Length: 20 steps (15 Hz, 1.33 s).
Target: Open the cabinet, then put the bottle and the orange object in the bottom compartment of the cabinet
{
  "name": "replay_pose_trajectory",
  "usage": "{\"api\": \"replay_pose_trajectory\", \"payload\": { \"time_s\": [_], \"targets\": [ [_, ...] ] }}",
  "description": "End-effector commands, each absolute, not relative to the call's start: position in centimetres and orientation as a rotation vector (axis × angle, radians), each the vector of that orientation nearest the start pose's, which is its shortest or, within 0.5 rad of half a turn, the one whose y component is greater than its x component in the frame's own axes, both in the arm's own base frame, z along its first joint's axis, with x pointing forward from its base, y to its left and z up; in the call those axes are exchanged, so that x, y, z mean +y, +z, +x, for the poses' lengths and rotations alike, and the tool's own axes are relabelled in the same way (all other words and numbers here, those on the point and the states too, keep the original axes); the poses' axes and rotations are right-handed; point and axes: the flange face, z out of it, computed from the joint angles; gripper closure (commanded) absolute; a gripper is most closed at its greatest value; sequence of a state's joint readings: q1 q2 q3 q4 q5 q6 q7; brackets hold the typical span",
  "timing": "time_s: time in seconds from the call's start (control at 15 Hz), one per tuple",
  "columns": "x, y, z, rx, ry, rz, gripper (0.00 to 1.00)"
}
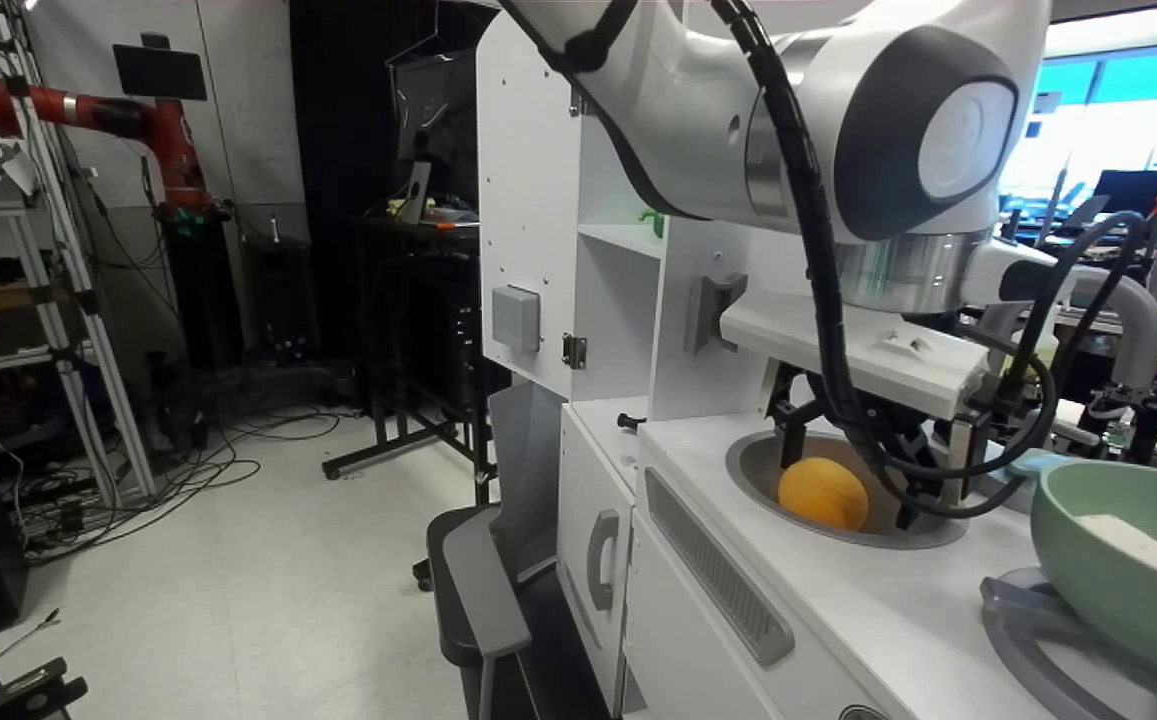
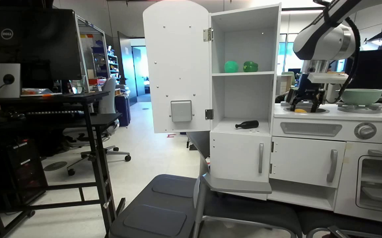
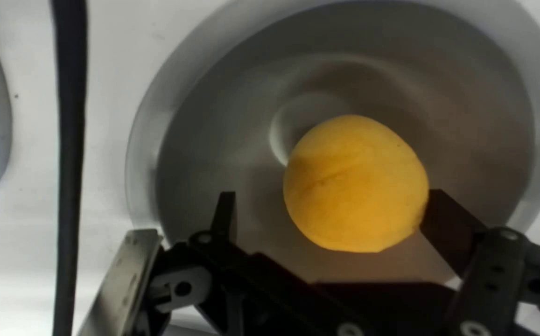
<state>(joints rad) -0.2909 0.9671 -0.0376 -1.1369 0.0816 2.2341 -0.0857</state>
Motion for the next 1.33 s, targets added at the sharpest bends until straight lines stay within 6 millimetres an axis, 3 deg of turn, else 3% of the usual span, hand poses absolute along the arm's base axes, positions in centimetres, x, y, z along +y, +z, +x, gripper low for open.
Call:
{"api": "replay_pose_trajectory", "payload": {
  "time_s": [0.0, 0.4, 0.47, 0.53, 1.0, 1.2, 1.27],
  "targets": [
    [-24.1, 22.7, 75.3, 0.367, -0.203, -3.056, 0.00],
    [-24.5, 22.3, 75.3, 0.312, -0.162, -3.054, 0.00],
    [-24.3, 22.8, 75.3, 0.307, -0.154, -3.059, 0.25],
    [-24.8, 22.7, 75.1, 0.301, -0.154, -3.059, 0.26],
    [-26.3, 23.5, 74.6, 0.279, -0.159, -3.064, 0.78],
    [-24.8, 23.5, 75.1, 0.184, -0.114, -3.070, 0.97],
    [-23.9, 24.4, 75.2, 0.149, -0.089, -3.073, 0.99]
  ]
}}
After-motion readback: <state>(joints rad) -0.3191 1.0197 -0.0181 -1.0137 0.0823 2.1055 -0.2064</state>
